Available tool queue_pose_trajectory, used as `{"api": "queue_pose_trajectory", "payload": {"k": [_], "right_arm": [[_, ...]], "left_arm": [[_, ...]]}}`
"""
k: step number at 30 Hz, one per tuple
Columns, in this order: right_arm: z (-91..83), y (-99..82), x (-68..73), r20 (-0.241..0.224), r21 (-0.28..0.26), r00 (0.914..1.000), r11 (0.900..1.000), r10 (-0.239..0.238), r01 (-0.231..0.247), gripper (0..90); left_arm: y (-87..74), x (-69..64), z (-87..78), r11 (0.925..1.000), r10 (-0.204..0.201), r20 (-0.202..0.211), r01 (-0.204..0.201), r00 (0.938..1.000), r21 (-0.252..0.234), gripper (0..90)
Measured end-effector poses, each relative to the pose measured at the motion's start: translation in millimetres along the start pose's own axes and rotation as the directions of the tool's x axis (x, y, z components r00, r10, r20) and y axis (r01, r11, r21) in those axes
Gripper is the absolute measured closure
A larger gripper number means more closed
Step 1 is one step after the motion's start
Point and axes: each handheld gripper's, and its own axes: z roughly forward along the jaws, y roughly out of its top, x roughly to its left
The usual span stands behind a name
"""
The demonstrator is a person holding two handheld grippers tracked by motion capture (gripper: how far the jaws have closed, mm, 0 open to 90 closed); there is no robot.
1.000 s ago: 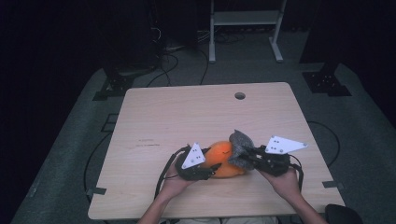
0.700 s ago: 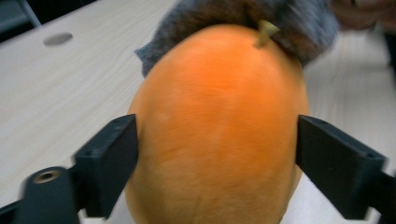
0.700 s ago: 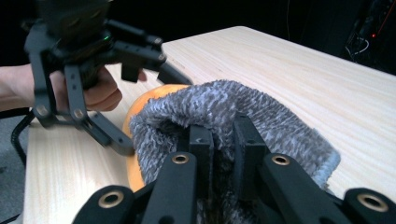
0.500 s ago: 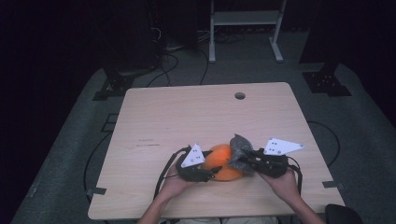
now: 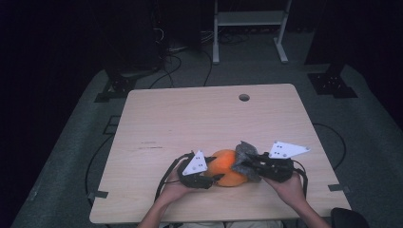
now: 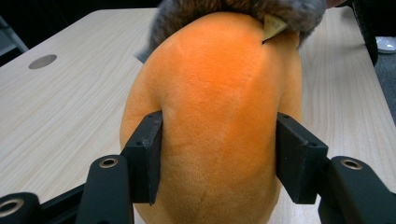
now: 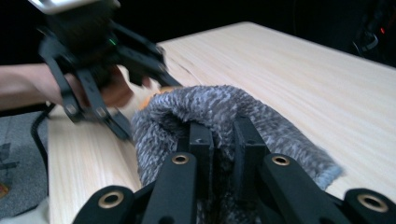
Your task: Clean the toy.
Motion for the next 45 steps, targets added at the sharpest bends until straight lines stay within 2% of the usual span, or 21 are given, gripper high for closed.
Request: {"api": "queue_pose_trajectory", "payload": {"k": [2, 3, 4, 6, 7, 9, 13, 17, 21, 24, 27, 28, 29, 30, 32, 33, 34, 36, 38, 41, 45], "right_arm": [[3.1, 0.9, -0.3, -0.010, 0.002, 0.9999, 1.0000, -0.004, 0.004, 79.7], [2.6, -0.6, -1.3, -0.009, 0.005, 1.0000, 1.0000, -0.003, 0.003, 79.7], [-1.6, -6.0, -1.7, 0.010, 0.022, 0.9997, 0.9995, -0.022, 0.022, 79.7], [-5.1, -9.6, -2.1, 0.014, 0.027, 0.9997, 0.9995, -0.018, 0.018, 79.7], [-8.7, -12.8, -2.6, 0.015, 0.028, 0.9998, 0.9996, -0.009, 0.008, 79.7], [-13.4, -15.3, -2.1, 0.011, 0.023, 0.9996, 0.9994, 0.027, -0.027, 79.7], [-7.2, -2.6, 12.6, -0.013, -0.011, 0.9996, 0.9997, -0.023, 0.023, 79.7], [-7.8, -5.5, 5.3, 0.017, 0.016, 0.9989, 0.9989, -0.044, 0.044, 79.7], [-14.6, -20.2, -4.3, 0.028, 0.033, 0.9993, 0.9991, 0.026, -0.027, 79.7], [-8.2, -8.6, 2.3, 0.004, -0.006, 1.0000, 1.0000, 0.006, -0.006, 79.7], [-6.0, -4.4, 2.2, -0.004, -0.015, 1.0000, 0.9999, -0.002, 0.002, 79.7], [-5.5, -4.6, 1.6, -0.006, -0.011, 1.0000, 0.9999, -0.002, 0.002, 79.7], [-6.6, -8.5, 1.4, 0.003, 0.007, 0.9999, 0.9998, -0.016, 0.016, 79.8], [-8.0, -11.2, 2.3, 0.009, 0.021, 0.9997, 0.9995, -0.024, 0.024, 79.8], [-10.0, -14.4, 2.8, 0.005, 0.027, 0.9997, 0.9993, -0.025, 0.025, 79.8], [-12.1, -17.0, 3.6, -0.001, 0.028, 0.9997, 0.9993, -0.026, 0.026, 79.8], [-13.8, -18.5, 5.3, -0.006, 0.028, 0.9996, 0.9992, -0.027, 0.027, 79.8], [-14.3, -17.6, 9.2, -0.014, 0.024, 0.9993, 0.9991, -0.036, 0.036, 79.8], [-12.1, -11.8, 13.1, -0.026, 0.001, 0.9986, 0.9990, -0.046, 0.046, 79.8], [-8.1, -2.6, 15.8, -0.026, -0.034, 0.9973, 0.9971, -0.069, 0.068, 79.7], [-9.9, -8.8, 11.4, 0.008, 0.002, 0.9960, 0.9961, -0.089, 0.089, 80.0]], "left_arm": [[-2.3, 2.9, -2.5, 0.9997, -0.026, 0.003, 0.026, 0.9997, -0.005, 37.5], [-2.3, 4.9, -2.4, 0.9981, -0.061, -0.002, 0.061, 0.9981, -0.004, 30.6], [-1.6, 7.2, -0.4, 0.9941, -0.108, 0.001, 0.108, 0.9941, 0.001, 16.2], [-0.3, 11.2, 4.5, 0.9841, -0.177, 0.033, 0.176, 0.9837, 0.025, 14.5], [-0.1, 10.0, 5.6, 0.9864, -0.164, 0.030, 0.163, 0.9860, 0.021, 16.4], [1.5, 4.7, 6.4, 0.9948, -0.100, 0.006, 0.100, 0.9949, 0.017, 31.0], [5.7, -7.1, 7.5, 0.9994, -0.010, -0.050, 0.012, 0.9987, 0.033, 42.9], [7.3, -4.0, -1.8, 0.9998, -0.019, -0.084, 0.018, 0.9963, -0.010, 41.9], [7.3, 0.1, 3.6, 0.9971, -0.076, -0.076, 0.076, 0.9942, -0.009, 22.2], [7.0, -7.2, 5.3, 1.0000, 0.005, -0.073, -0.005, 0.9973, 0.005, 37.0], [5.9, -10.0, 3.3, 0.9997, 0.022, -0.055, -0.022, 0.9983, 0.004, 36.8], [5.6, -7.9, 2.2, 1.0000, 0.002, -0.046, -0.002, 0.9990, -0.001, 33.5], [5.2, -5.0, 1.6, 0.9993, -0.037, -0.044, 0.037, 0.9983, -0.004, 17.6], [4.6, -1.0, 1.3, 0.9957, -0.092, -0.033, 0.092, 0.9952, -0.009, 11.5], [3.0, 8.9, 2.0, 0.9765, -0.215, 0.008, 0.215, 0.9765, 0.001, 7.4], [1.7, 12.6, 3.1, 0.9664, -0.257, 0.035, 0.257, 0.9658, 0.010, 7.1], [0.4, 13.5, 3.8, 0.9614, -0.275, 0.055, 0.275, 0.9599, 0.006, 10.7], [1.8, 6.4, 3.8, 0.9826, -0.185, 0.009, 0.186, 0.9826, -0.012, 28.0], [5.2, 0.0, 3.7, 0.9952, -0.097, -0.027, 0.097, 0.9949, -0.009, 39.9], [6.1, -6.7, 3.6, 0.9999, -0.014, -0.056, 0.013, 0.9984, -0.010, 45.8], [3.9, -2.5, 0.7, 0.9986, -0.052, -0.027, 0.052, 0.9983, -0.012, 39.7]]}}
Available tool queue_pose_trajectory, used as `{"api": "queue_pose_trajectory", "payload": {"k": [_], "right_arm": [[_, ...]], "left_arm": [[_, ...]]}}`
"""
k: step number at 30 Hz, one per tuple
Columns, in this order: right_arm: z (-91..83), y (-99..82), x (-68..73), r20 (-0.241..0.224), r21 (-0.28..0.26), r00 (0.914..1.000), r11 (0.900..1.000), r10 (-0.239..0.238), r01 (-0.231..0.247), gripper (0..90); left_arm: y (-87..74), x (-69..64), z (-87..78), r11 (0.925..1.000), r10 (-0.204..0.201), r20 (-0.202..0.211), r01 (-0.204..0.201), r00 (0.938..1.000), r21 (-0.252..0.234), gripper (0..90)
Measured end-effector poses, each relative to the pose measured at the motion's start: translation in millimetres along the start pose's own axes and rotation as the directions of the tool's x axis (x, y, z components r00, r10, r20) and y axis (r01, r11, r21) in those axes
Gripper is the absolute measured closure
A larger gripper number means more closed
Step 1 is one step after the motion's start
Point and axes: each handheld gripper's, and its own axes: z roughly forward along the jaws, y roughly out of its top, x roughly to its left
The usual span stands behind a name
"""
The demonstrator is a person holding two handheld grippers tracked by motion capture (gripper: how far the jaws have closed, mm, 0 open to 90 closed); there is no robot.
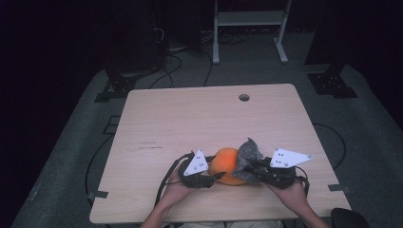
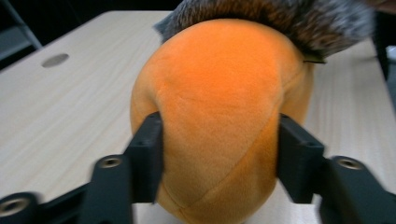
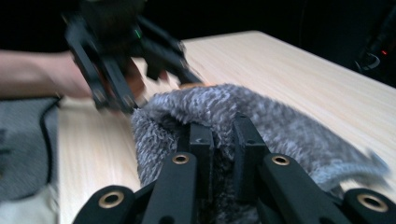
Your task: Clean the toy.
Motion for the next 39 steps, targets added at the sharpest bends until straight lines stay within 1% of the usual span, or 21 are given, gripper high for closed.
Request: {"api": "queue_pose_trajectory", "payload": {"k": [2, 4, 5, 6, 8, 10, 12, 15, 17, 18, 19, 20, 22, 24, 28, 30, 32, 33, 35, 37, 39], "right_arm": [[-7.8, -14.7, -6.6, 0.030, 0.029, 0.9993, 0.9993, 0.021, -0.022, 80.0], [-10.4, -18.2, -6.2, 0.023, 0.028, 0.9990, 0.9989, 0.038, -0.038, 80.0], [-10.4, -18.2, -6.2, 0.023, 0.028, 0.9990, 0.9989, 0.038, -0.038, 80.0], [-10.1, -16.3, -3.5, 0.023, 0.023, 0.9994, 0.9994, 0.027, -0.027, 80.0], [-6.6, -7.1, 2.4, 0.015, 0.009, 0.9999, 1.0000, -0.003, 0.003, 79.9], [-2.3, 4.5, 5.3, 0.015, -0.026, 0.9994, 0.9992, -0.031, 0.031, 79.9], [2.5, 11.8, 3.8, 0.006, -0.041, 0.9995, 0.9987, -0.031, 0.032, 79.9], [5.1, 6.5, 0.3, 0.004, -0.007, 0.9994, 0.9994, -0.033, 0.033, 80.0], [1.0, -1.1, -0.6, 0.007, 0.008, 0.9996, 0.9996, -0.029, 0.029, 80.1], [-1.3, -3.7, -1.2, 0.003, 0.005, 0.9999, 0.9999, -0.015, 0.015, 80.1], [-2.6, -4.2, -0.8, 0.008, -0.001, 0.9999, 1.0000, -0.010, 0.010, 80.1], [-2.5, -2.7, 1.2, 0.018, -0.005, 0.9997, 0.9998, -0.018, 0.018, 80.1], [5.2, 8.6, 11.0, 0.006, -0.017, 0.9978, 0.9977, -0.066, 0.066, 80.0], [7.3, 11.6, 13.1, 0.004, -0.021, 0.9971, 0.9968, -0.077, 0.077, 80.0], [1.1, 8.9, 4.0, 0.013, -0.015, 0.9983, 0.9983, -0.056, 0.056, 80.0], [-3.5, 2.5, 0.7, 0.027, 0.001, 0.9988, 0.9992, -0.041, 0.041, 80.0], [-3.8, 0.2, 1.3, 0.020, -0.007, 0.9993, 0.9995, -0.031, 0.031, 80.0], [-2.1, 1.9, 4.0, 0.018, -0.010, 0.9992, 0.9993, -0.037, 0.037, 80.0], [4.5, 8.8, 10.4, 0.008, -0.016, 0.9981, 0.9980, -0.062, 0.062, 80.0], [10.1, 15.1, 15.0, -0.012, -0.028, 0.9970, 0.9967, -0.077, 0.077, 80.0], [10.9, 17.6, 16.0, -0.011, -0.034, 0.9963, 0.9959, -0.085, 0.084, 80.0]], "left_arm": [[-0.3, 4.4, 2.5, 0.9967, -0.081, 0.013, 0.081, 0.9966, 0.005, 18.2], [0.3, 9.0, 4.9, 0.9881, -0.154, 0.050, 0.154, 0.9868, 0.002, 17.7], [0.8, 9.8, 5.1, 0.9865, -0.164, 0.051, 0.164, 0.9852, -0.001, 17.7], [1.2, 8.5, 5.1, 0.9898, -0.142, 0.037, 0.142, 0.9891, -0.003, 24.1], [3.9, -1.1, 4.8, 0.9994, -0.034, 0.006, 0.034, 0.9994, -0.010, 37.2], [7.1, -8.4, 6.5, 0.9993, 0.037, 0.002, -0.037, 0.9993, 0.004, 41.2], [8.8, -10.5, 6.9, 0.9989, 0.046, -0.001, -0.046, 0.9989, 0.010, 39.3], [5.2, 1.9, 5.5, 0.9971, -0.074, 0.020, 0.074, 0.9970, 0.020, 20.0], [1.9, 11.2, 6.2, 0.9842, -0.177, 0.060, 0.176, 0.9824, 0.021, 12.3], [0.9, 14.2, 7.5, 0.9773, -0.212, 0.089, 0.211, 0.9732, 0.024, 13.3], [0.3, 15.0, 8.4, 0.9749, -0.222, 0.110, 0.222, 0.9688, 0.018, 19.8], [1.6, 12.6, 8.7, 0.9815, -0.191, 0.091, 0.191, 0.9773, 0.011, 29.5], [7.5, 3.5, 6.6, 0.9978, -0.066, 0.044, 0.066, 0.9968, 0.009, 45.4], [10.9, -3.6, 1.7, 0.9999, -0.004, 0.018, 0.004, 0.9998, -0.009, 46.6], [6.1, 5.0, -2.5, 0.9961, -0.079, 0.038, 0.080, 0.9962, -0.037, 38.2], [5.5, 12.2, 3.5, 0.9840, -0.177, 0.037, 0.178, 0.9835, -0.018, 19.4], [5.2, 15.4, 10.4, 0.9733, -0.230, 0.097, 0.229, 0.9684, 0.015, 16.9], [5.5, 12.0, 11.5, 0.9790, -0.204, 0.087, 0.204, 0.9751, 0.008, 22.6], [10.1, -0.1, 10.2, 0.9981, -0.062, 0.045, 0.062, 0.9971, 0.007, 37.7], [14.8, -9.6, 8.5, 0.9988, 0.044, 0.020, -0.045, 0.9988, 0.018, 42.2], [14.8, -9.6, 6.8, 0.9979, 0.061, 0.022, -0.061, 0.9979, 0.021, 42.6]]}}
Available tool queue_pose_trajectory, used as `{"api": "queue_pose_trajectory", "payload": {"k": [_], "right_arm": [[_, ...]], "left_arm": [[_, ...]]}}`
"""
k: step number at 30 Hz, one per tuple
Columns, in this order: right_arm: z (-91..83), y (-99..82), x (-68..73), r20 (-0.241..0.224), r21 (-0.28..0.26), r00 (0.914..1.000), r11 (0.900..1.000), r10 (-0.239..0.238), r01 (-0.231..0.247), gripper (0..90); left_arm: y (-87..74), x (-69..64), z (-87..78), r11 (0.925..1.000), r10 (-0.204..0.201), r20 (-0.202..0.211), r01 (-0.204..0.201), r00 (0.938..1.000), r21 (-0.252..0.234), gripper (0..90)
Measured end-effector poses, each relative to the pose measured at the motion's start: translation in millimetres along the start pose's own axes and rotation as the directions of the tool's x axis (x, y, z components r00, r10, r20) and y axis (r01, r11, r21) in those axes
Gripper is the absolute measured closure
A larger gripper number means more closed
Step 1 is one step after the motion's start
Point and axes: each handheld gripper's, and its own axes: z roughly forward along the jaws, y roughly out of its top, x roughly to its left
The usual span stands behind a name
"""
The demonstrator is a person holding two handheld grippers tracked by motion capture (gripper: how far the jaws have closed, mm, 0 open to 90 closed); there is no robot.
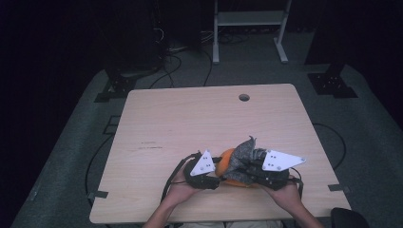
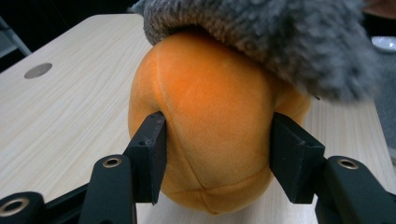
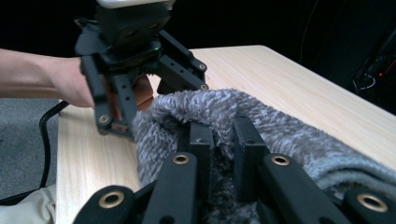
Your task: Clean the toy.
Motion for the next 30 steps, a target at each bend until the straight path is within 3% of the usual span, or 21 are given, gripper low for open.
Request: {"api": "queue_pose_trajectory", "payload": {"k": [2, 4, 5, 6, 7, 9, 10, 11, 12, 14, 16, 17, 19, 20, 21, 22, 23, 24, 28, 30], "right_arm": [[-4.7, -4.0, -4.4, 0.016, 0.002, 0.9998, 0.9999, 0.015, -0.015, 80.0], [-11.0, -10.0, -10.6, 0.039, 0.008, 0.9982, 0.9990, 0.045, -0.045, 80.1], [-13.5, -11.8, -12.2, 0.042, 0.007, 0.9978, 0.9986, 0.052, -0.052, 80.1], [-14.6, -12.2, -11.4, 0.045, 0.008, 0.9974, 0.9983, 0.057, -0.057, 80.1], [-14.1, -11.4, -9.6, 0.041, 0.010, 0.9980, 0.9988, 0.048, -0.048, 80.0], [-9.1, -8.1, -2.3, 0.025, 0.016, 0.9993, 0.9995, 0.028, -0.028, 80.0], [-5.3, -6.3, 1.8, 0.016, 0.021, 0.9998, 0.9997, 0.014, -0.014, 80.0], [-0.9, -4.4, 5.1, 0.005, 0.021, 1.0000, 0.9998, 0.004, -0.004, 80.0], [0.7, -3.3, 5.7, -0.002, 0.019, 1.0000, 0.9998, 0.004, -0.004, 80.0], [-0.6, -1.9, 2.1, 0.006, 0.013, 0.9999, 0.9999, 0.012, -0.012, 80.1], [-6.9, -3.9, -6.7, 0.030, 0.006, 0.9987, 0.9991, 0.042, -0.042, 80.1], [-9.2, -5.1, -9.7, 0.040, 0.006, 0.9976, 0.9984, 0.057, -0.057, 80.1], [-11.5, -7.5, -13.9, 0.048, 0.010, 0.9957, 0.9967, 0.080, -0.080, 80.1], [-10.1, -7.4, -12.5, 0.035, 0.013, 0.9956, 0.9962, 0.086, -0.087, 80.1], [-6.7, -6.4, -9.3, 0.015, 0.018, 0.9961, 0.9961, 0.087, -0.087, 80.1], [-1.9, -4.5, -4.7, 0.004, 0.027, 0.9971, 0.9967, 0.077, -0.077, 80.1], [3.5, -2.3, -0.4, -0.003, 0.036, 0.9984, 0.9977, 0.057, -0.057, 80.1], [9.1, 0.6, 3.1, -0.012, 0.039, 0.9989, 0.9983, 0.044, -0.044, 80.1], [9.8, 4.1, -4.0, 0.005, 0.036, 0.9987, 0.9980, 0.051, -0.051, 80.2], [4.4, 1.1, -9.8, 0.045, 0.051, 0.9981, 0.9977, 0.041, -0.044, 80.3]], "left_arm": [[-3.9, 6.5, 0.9, 0.9970, -0.078, 0.001, 0.078, 0.9970, -0.005, 32.1], [-6.4, 13.9, 5.4, 0.9805, -0.195, 0.008, 0.195, 0.9807, 0.025, 15.4], [-7.6, 16.6, 7.5, 0.9747, -0.222, 0.036, 0.220, 0.9744, 0.038, 13.1], [-8.6, 17.1, 8.4, 0.9749, -0.222, 0.061, 0.220, 0.9732, 0.034, 16.1], [-8.5, 14.6, 8.7, 0.9802, -0.197, 0.062, 0.196, 0.9784, 0.030, 24.0], [-5.4, 6.7, 7.4, 0.9954, -0.089, 0.032, 0.088, 0.9955, 0.038, 35.7], [-4.3, 2.6, 6.4, 0.9985, -0.043, 0.028, 0.042, 0.9987, 0.036, 41.9], [-4.3, 1.2, 5.7, 0.9991, -0.025, 0.026, 0.024, 0.9993, 0.036, 45.7], [-4.9, 1.5, 4.6, 0.9992, -0.022, 0.029, 0.021, 0.9993, 0.035, 46.6], [-7.6, 6.8, 1.2, 0.9975, -0.069, 0.040, 0.068, 0.9968, 0.017, 45.5], [-8.8, 11.8, 0.9, 0.9916, -0.129, 0.047, 0.128, 0.9905, 0.014, 36.4], [-8.9, 14.2, 1.9, 0.9846, -0.175, 0.059, 0.175, 0.9828, 0.003, 30.1], [-8.5, 18.9, 5.1, 0.9633, -0.266, 0.104, 0.268, 0.9585, -0.012, 19.0], [-7.9, 19.9, 6.8, 0.9583, -0.282, 0.120, 0.285, 0.9519, -0.011, 18.8], [-7.3, 18.9, 8.0, 0.9589, -0.281, 0.111, 0.284, 0.9533, -0.009, 19.3], [-6.9, 16.1, 7.7, 0.9685, -0.247, 0.093, 0.249, 0.9647, -0.011, 28.1], [-6.1, 10.8, 6.4, 0.9830, -0.182, 0.053, 0.183, 0.9818, -0.010, 34.4], [-5.7, 8.8, 4.8, 0.9882, -0.153, 0.039, 0.153, 0.9875, -0.004, 41.1], [-4.8, 9.9, -8.1, 0.9952, -0.095, -0.015, 0.094, 0.9954, -0.024, 47.2], [-4.5, 11.0, -12.2, 0.9965, -0.081, -0.031, 0.080, 0.9962, -0.023, 46.7]]}}
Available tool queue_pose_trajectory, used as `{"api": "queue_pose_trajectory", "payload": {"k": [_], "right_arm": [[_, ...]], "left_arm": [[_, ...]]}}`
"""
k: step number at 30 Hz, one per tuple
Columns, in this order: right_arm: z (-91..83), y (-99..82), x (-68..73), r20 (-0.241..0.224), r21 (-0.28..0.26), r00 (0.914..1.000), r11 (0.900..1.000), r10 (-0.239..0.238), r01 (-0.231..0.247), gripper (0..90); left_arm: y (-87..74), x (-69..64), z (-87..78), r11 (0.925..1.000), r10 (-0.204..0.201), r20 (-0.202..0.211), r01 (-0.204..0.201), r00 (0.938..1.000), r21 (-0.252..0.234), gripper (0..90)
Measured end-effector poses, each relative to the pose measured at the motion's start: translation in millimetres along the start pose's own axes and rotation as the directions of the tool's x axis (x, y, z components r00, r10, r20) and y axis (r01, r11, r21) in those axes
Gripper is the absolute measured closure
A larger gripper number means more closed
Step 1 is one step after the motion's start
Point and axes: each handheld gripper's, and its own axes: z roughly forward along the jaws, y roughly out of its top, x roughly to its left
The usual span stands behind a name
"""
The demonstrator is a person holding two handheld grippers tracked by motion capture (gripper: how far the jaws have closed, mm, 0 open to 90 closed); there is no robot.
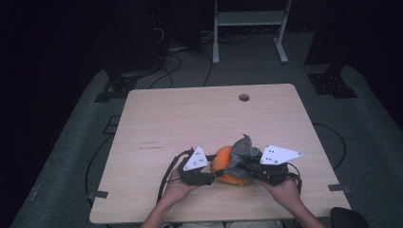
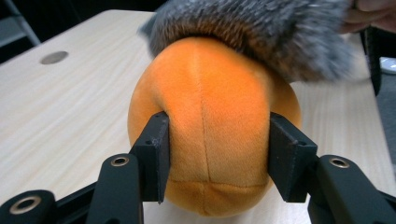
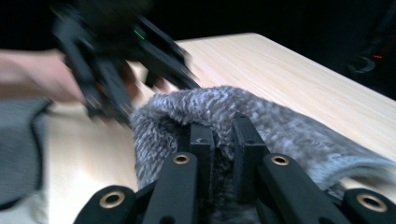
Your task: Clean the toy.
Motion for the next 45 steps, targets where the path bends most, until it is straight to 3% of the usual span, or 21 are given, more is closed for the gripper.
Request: {"api": "queue_pose_trajectory", "payload": {"k": [2, 4, 9, 12, 14, 16, 18, 20, 22, 23, 24, 26, 29, 30, 32, 34, 36, 38, 41, 43, 45], "right_arm": [[-3.2, -4.6, -5.1, 0.015, 0.009, 0.9997, 0.9998, 0.020, -0.020, 80.3], [-1.2, -3.5, -0.2, 0.008, 0.011, 0.9999, 0.9999, 0.010, -0.010, 80.2], [14.2, 9.3, 10.4, -0.062, -0.025, 0.9981, 0.9997, -0.002, 0.000, 80.2], [11.9, 8.0, 2.3, -0.043, -0.019, 0.9990, 0.9998, 0.008, -0.009, 80.3], [4.7, 2.5, -6.4, 0.008, 0.001, 0.9997, 0.9998, 0.022, -0.022, 80.3], [-0.8, -4.6, -14.9, 0.029, 0.013, 0.9983, 0.9986, 0.051, -0.051, 80.3], [-0.6, -6.5, -16.0, 0.015, 0.009, 0.9972, 0.9973, 0.073, -0.073, 80.2], [5.8, -2.2, -9.3, -0.014, 0.000, 0.9985, 0.9986, 0.054, -0.054, 80.2], [14.8, 2.5, -0.2, -0.044, 0.007, 0.9988, 0.9997, 0.024, -0.024, 80.2], [17.8, 3.4, 2.8, -0.046, 0.012, 0.9989, 0.9999, 0.011, -0.011, 80.2], [18.2, 2.6, 2.8, -0.046, 0.015, 0.9989, 0.9999, 0.005, -0.004, 80.2], [13.6, -1.6, -3.5, -0.033, 0.012, 0.9991, 0.9996, 0.025, -0.025, 80.2], [3.7, -19.3, -20.2, 0.014, 0.038, 0.9959, 0.9952, 0.090, -0.090, 80.2], [2.4, -25.1, -24.0, 0.010, 0.035, 0.9931, 0.9925, 0.117, -0.117, 80.2], [3.0, -27.9, -23.4, 0.010, 0.038, 0.9925, 0.9918, 0.122, -0.122, 80.2], [5.6, -23.1, -17.6, -0.027, 0.009, 0.9925, 0.9928, 0.119, -0.119, 80.2], [9.5, -17.5, -10.0, -0.036, 0.010, 0.9959, 0.9965, 0.083, -0.082, 80.2], [10.8, -19.0, -9.3, -0.050, 0.009, 0.9948, 0.9961, 0.088, -0.088, 80.2], [9.1, -31.9, -14.2, -0.027, 0.054, 0.9946, 0.9936, 0.100, -0.099, 80.1], [7.6, -39.3, -17.0, -0.017, 0.086, 0.9932, 0.9898, 0.115, -0.113, 80.1], [5.7, -37.8, -15.2, -0.016, 0.077, 0.9940, 0.9913, 0.108, -0.107, 80.0]], "left_arm": [[0.1, -2.6, 2.2, 1.0000, 0.009, 0.003, -0.009, 1.0000, 0.001, 44.5], [2.6, -6.4, 4.4, 0.9992, 0.039, 0.004, -0.039, 0.9992, 0.005, 44.0], [4.3, -13.6, 4.1, 0.9916, 0.124, -0.007, -0.124, 0.9922, 0.036, 45.5], [-1.9, -9.0, 1.9, 0.9942, 0.099, -0.004, -0.098, 0.9951, 0.043, 46.3], [-5.1, -7.5, 0.7, 0.9946, 0.094, 0.000, -0.094, 0.9956, 0.045, 46.2], [-4.6, -6.5, 1.6, 0.9971, 0.068, 0.011, -0.068, 0.9976, 0.034, 42.6], [-3.3, -2.9, 6.1, 0.9994, -0.016, 0.036, 0.015, 0.9992, 0.030, 28.1], [-1.8, 2.1, 10.5, 0.9926, -0.115, 0.044, 0.113, 0.9923, 0.044, 15.2], [-2.8, 3.6, 9.8, 0.9927, -0.103, 0.017, 0.102, 0.9945, 0.066, 16.6], [-6.0, 5.2, 6.3, 0.9947, -0.081, 0.002, 0.080, 0.9967, 0.064, 24.8], [-8.2, 6.2, 4.8, 0.9945, -0.082, 0.000, 0.082, 0.9966, 0.066, 32.3], [-13.3, 10.1, 1.5, 0.9927, -0.087, 0.002, 0.087, 0.9962, 0.084, 35.3], [-14.1, 14.1, -0.6, 0.9909, -0.117, 0.033, 0.115, 0.9926, 0.071, 30.4], [-10.8, 12.6, 0.1, 0.9927, -0.110, 0.030, 0.108, 0.9935, 0.054, 23.9], [-3.3, 7.9, 2.3, 0.9960, -0.085, 0.013, 0.085, 0.9963, 0.028, 16.9], [-1.7, 5.5, 5.3, 0.9973, -0.057, -0.003, 0.057, 0.9984, 0.045, 19.8], [-7.9, 7.0, 3.0, 0.9972, -0.043, -0.018, 0.044, 0.9989, 0.060, 32.1], [-16.5, 14.2, -2.4, 0.9930, -0.087, -0.020, 0.088, 0.9960, 0.079, 37.1], [-26.7, 26.1, -8.7, 0.9819, -0.175, -0.003, 0.175, 0.9845, 0.072, 38.1], [-25.0, 26.1, -8.0, 0.9828, -0.174, 0.008, 0.173, 0.9847, 0.064, 32.3], [-17.9, 22.6, -5.6, 0.9865, -0.158, 0.007, 0.157, 0.9875, 0.045, 18.4]]}}
